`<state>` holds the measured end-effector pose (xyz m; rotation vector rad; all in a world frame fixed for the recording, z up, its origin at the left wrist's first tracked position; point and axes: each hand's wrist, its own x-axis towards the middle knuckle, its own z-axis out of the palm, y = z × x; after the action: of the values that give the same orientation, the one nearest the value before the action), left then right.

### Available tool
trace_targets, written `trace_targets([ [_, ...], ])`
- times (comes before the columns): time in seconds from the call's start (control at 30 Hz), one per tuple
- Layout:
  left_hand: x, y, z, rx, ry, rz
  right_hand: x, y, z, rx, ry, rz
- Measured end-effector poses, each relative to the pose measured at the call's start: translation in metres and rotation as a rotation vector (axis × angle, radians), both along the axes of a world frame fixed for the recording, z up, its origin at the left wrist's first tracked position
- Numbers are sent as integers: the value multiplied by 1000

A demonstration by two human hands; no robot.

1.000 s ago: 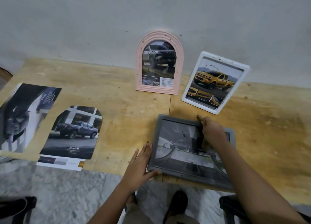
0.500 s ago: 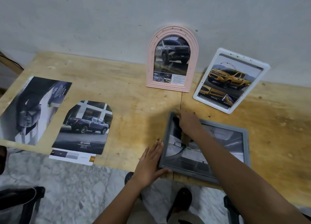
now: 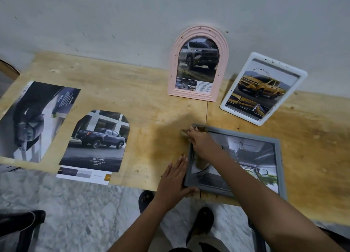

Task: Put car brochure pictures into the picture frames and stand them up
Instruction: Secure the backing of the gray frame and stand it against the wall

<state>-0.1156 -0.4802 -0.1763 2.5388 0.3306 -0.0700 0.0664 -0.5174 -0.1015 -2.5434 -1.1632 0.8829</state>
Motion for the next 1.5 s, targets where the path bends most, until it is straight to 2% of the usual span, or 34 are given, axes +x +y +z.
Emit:
trace_targets([
  [0.17,-2,1,7,53,92,-25,-15,-10,15,-19,40,-38],
  [0.3,-5,-6,9,25,157,16,-25,-26,15,37,83,-87],
  [0.53,-6,-6,2,69,120,6,-45,-45,15,92,258,-155],
  [0.63,1,2,13,-72,155,-34,-51,-46,14,106,236,-180],
  [0.7,3,18,28,-344,142,-59,-54,-47,13,132,211,-204],
  [0.73,3,29,37,-473,112,-23,-56,-48,12,145,203,-221],
  [0.8,5,54,50,-582,55,146,-60,-49,10,172,203,-273],
  [0.9,29,74,55,-527,6,319,-67,-50,4,233,192,-321],
  [1.03,80,69,62,-542,46,299,-82,-48,-3,275,102,-318],
  [1.17,110,61,59,-415,143,274,-97,-46,-10,264,1,-230],
  [1.3,115,60,57,-391,101,288,-104,-51,-16,230,-68,-151],
  [1.5,115,50,44,-209,59,297,-132,-73,-32,358,-255,-135],
])
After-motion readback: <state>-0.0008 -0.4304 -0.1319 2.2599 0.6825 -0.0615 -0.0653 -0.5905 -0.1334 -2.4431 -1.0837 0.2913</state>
